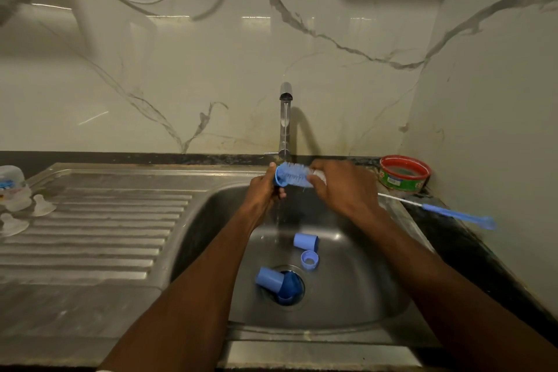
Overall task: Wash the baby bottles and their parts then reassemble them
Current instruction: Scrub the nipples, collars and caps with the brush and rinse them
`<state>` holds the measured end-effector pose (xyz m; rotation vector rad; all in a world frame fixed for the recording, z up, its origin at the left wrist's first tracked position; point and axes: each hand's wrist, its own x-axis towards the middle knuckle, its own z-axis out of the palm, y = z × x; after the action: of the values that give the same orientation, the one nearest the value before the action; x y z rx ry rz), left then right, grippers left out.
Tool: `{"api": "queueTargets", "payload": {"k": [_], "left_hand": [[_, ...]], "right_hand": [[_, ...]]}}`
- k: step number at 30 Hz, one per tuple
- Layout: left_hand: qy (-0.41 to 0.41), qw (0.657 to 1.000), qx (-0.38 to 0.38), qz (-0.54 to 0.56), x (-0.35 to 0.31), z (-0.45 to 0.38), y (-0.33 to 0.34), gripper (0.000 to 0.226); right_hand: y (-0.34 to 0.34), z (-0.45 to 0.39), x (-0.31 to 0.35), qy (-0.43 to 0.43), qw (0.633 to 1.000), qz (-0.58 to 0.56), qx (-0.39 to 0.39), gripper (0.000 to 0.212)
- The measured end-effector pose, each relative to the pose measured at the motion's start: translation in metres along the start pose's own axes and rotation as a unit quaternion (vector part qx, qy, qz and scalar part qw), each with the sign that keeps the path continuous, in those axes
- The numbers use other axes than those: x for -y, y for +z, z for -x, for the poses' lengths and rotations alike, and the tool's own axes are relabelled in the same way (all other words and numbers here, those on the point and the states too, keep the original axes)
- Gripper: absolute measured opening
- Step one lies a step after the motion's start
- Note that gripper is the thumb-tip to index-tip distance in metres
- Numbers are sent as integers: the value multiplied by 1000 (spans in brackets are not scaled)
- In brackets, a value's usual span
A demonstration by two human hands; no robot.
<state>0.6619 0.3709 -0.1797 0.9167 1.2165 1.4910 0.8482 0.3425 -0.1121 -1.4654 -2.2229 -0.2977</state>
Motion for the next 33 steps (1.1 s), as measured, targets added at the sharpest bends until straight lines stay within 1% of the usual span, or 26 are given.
{"api": "queueTargets", "payload": {"k": [2,4,7,9,10,11,13,14,15,17,19,20,22,24,26,27,29,31,32,33], "left_hand": [[-6,1000,14,-5,1,5,4,41],[12,999,14,-30,1,8,7,40],[41,997,-20,-66,0,5,3,42],[41,996,-27,-78,0,2,-1,43],[28,997,-18,-74,1,2,-1,44],[8,998,-6,-54,0,3,0,44],[-16,1000,15,-6,0,7,6,42],[-12,1000,18,-3,0,8,8,41],[-4,1000,18,-17,0,7,9,40],[17,998,11,-59,2,7,6,40],[35,996,-10,-83,4,6,-2,42],[37,995,-16,-88,4,4,-4,43],[24,996,-14,-88,2,4,-6,44],[1,999,3,-48,1,5,-1,45],[-3,1000,16,-10,1,4,4,48],[2,1000,17,-5,0,4,6,48],[24,1000,3,-5,0,2,5,44],[40,999,-25,-18,-1,-1,1,41],[40,998,-29,-27,-1,-1,-1,40],[37,999,-17,-35,-1,-1,-2,40]], "right_hand": [[4,5,-3,61,998,-12,-23,27],[10,12,-3,85,996,6,-1,28],[11,12,-2,28,998,7,57,31],[4,7,0,-9,997,-8,74,31],[1,4,-1,-10,998,-11,61,30],[0,2,-3,9,999,-21,37,30],[2,6,-6,76,996,-48,-18,29],[5,9,-6,97,994,-38,-28,29],[9,13,-6,100,995,-19,-20,29],[17,17,-5,64,998,12,26,29],[16,14,-4,19,997,-10,77,28],[13,11,-4,4,996,-28,88,29],[8,5,-3,7,997,-44,64,30],[6,6,-4,61,996,-64,11,31],[11,12,-5,99,994,-50,0,32],[14,15,-5,99,994,-35,11,33],[16,14,-3,70,996,-15,45,33],[11,9,0,27,996,-34,76,33],[8,6,2,15,996,-41,77,33],[5,4,2,17,997,-46,63,34]]}}
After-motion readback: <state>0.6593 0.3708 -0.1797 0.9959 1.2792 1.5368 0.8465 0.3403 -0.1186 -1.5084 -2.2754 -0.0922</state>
